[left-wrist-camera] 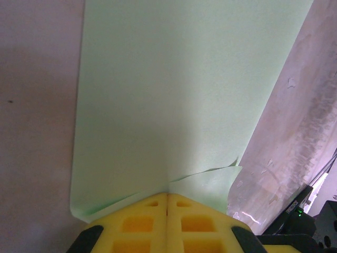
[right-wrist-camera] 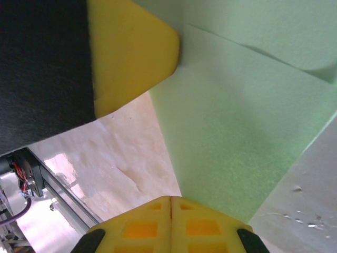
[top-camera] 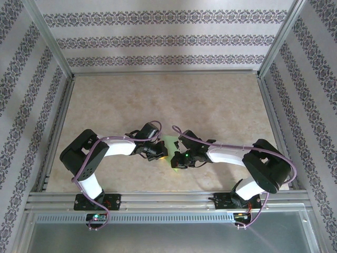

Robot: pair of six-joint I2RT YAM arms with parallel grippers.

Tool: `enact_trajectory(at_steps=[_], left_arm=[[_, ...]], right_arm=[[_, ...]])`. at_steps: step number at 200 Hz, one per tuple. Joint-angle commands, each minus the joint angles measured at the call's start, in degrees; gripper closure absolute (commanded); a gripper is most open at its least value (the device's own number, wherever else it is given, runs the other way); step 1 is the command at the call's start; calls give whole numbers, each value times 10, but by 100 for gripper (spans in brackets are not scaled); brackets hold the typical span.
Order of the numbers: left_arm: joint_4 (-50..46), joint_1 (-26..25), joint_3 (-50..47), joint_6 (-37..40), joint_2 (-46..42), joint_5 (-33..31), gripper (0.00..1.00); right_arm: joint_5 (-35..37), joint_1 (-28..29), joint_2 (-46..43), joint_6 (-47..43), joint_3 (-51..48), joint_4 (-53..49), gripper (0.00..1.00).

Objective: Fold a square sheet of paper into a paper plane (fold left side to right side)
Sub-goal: Third fold the triangle at the center of the table.

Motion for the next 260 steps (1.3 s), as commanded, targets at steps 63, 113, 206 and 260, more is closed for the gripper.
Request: enact_trajectory(at_steps=[63, 113, 206, 260], left_arm=[[-61, -5, 0, 15, 26, -37, 100], [-60, -5, -1, 14, 26, -37, 100], [-62, -5, 0, 14, 28, -38, 100], [-67, -5, 1, 13, 28, -41, 100]], right_arm=[[-19, 1, 17, 10, -14, 5, 100], [-29, 2, 27, 11, -16, 6, 100], [-35, 5, 45, 9, -25, 3, 100], [-47, 16, 42, 15, -37, 7, 100]])
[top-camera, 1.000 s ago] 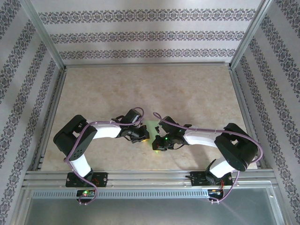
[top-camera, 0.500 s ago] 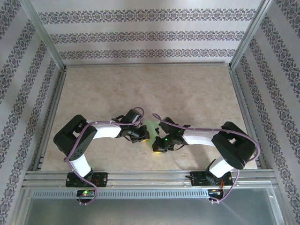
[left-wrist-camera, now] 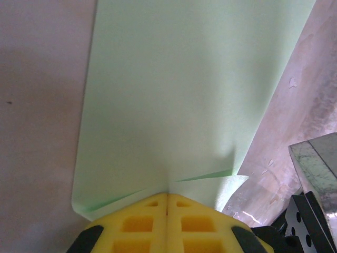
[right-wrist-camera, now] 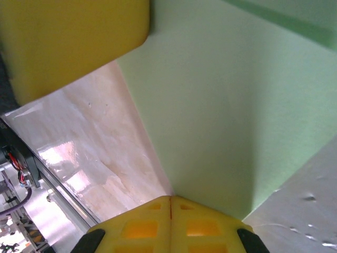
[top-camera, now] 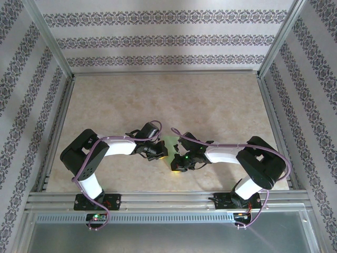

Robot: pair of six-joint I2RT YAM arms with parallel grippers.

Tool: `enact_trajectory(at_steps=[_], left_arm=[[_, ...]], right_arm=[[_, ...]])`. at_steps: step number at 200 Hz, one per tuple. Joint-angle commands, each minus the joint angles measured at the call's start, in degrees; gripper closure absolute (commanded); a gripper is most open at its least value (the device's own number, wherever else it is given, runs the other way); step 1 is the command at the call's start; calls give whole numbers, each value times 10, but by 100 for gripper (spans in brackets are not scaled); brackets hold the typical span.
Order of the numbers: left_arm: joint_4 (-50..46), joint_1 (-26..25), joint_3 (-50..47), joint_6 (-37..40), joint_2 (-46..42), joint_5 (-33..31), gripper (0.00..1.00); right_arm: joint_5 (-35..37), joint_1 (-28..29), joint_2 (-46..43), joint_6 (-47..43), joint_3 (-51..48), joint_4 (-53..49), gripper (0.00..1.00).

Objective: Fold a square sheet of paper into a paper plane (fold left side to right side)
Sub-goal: Third fold the triangle at the center of the table.

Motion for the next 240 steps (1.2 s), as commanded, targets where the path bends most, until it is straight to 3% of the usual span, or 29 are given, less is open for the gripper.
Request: enact_trajectory(at_steps=[1, 108, 171, 240], left_arm=[[-57, -5, -5, 11, 26, -41, 100], [-64, -5, 0, 9, 31, -45, 100], [23, -13, -40, -78, 17, -64, 100], [41, -26, -40, -110, 9, -90, 100]], right_arm=[[-14, 15, 9, 10, -21, -20, 100], [-8, 27, -69, 42, -87, -19, 100], [8, -80, -246, 34, -100, -52, 100], [44, -27, -128, 31, -36, -11, 100]])
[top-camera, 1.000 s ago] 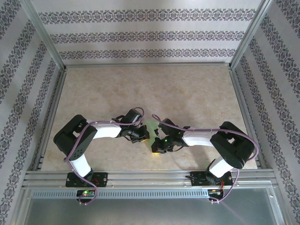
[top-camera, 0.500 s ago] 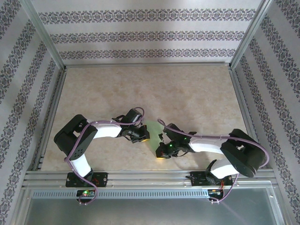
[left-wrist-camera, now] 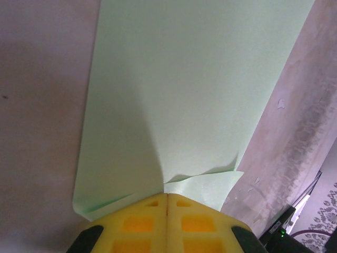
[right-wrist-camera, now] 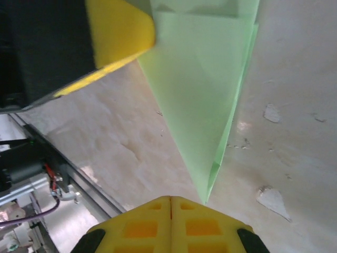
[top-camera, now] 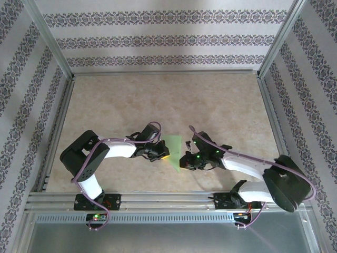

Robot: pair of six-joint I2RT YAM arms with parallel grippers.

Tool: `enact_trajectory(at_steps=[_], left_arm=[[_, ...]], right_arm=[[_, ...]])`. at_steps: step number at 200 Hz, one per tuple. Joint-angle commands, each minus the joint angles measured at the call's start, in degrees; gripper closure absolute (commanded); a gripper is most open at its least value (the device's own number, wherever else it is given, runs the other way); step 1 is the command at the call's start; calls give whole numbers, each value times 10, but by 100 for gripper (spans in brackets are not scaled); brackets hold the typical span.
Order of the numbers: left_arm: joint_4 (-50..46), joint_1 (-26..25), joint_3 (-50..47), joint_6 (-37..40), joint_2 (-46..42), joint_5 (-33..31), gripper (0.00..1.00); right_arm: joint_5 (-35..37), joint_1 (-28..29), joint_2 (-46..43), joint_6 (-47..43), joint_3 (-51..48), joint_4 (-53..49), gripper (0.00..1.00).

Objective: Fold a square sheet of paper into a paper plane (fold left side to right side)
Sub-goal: Third fold the triangle at the center of the table.

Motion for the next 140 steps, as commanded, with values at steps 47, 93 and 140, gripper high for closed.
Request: enact_trajectory(at_steps=[47, 93, 140], left_arm=[[-22, -8, -15, -22, 16, -51, 100], [-22, -8, -11, -19, 18, -49, 100], [-30, -8, -2, -4, 6, -52, 97]], right_arm=[[42, 34, 97, -7, 61, 20, 100], [53, 28, 131, -6, 62, 4, 100], [37, -2, 144, -4, 28, 9, 100]])
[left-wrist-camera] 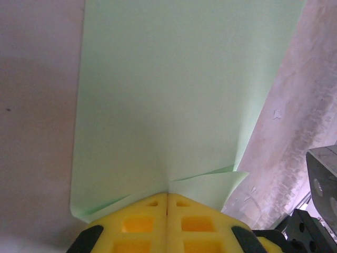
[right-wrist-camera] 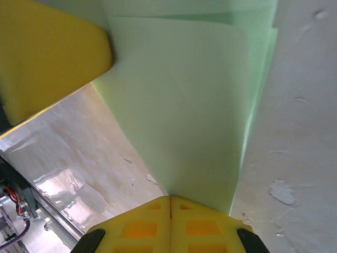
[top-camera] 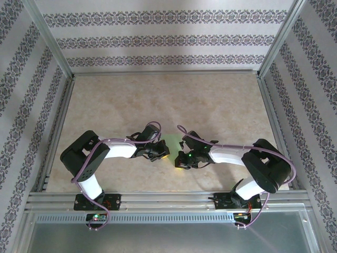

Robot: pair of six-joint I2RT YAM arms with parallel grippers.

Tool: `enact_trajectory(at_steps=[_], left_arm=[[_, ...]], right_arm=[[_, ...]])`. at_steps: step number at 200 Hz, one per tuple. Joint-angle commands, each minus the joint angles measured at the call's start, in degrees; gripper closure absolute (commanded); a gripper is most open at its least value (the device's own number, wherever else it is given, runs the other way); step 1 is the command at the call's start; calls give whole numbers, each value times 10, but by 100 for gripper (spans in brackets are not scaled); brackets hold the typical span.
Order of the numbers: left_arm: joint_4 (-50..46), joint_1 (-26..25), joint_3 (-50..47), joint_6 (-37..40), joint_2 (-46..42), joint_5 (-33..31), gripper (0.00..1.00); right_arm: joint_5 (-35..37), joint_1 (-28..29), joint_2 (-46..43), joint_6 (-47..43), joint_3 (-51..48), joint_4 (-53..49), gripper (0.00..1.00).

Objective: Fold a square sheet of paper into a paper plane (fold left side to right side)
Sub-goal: Third fold the triangle at the center of the table.

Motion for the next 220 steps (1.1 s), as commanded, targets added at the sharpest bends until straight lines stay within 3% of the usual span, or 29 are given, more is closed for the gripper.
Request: enact_trajectory(at_steps=[1, 42, 92, 184, 220], left_arm=[[-39, -4, -1, 10, 5, -35, 97], [-31, -3, 7, 71, -34, -44, 88], [22, -6, -31, 105, -96, -16, 88], [84, -32, -10, 84, -12, 78, 95], [91, -32, -11, 74, 8, 82, 95]], right_arm=[[7, -15, 14, -1, -24, -11, 100], [-5, -24, 33, -27, -42, -7, 100], [11, -24, 32, -45, -58, 2, 100], [22, -25, 40, -57, -73, 38, 100], [19, -26, 46, -54, -70, 38, 100]])
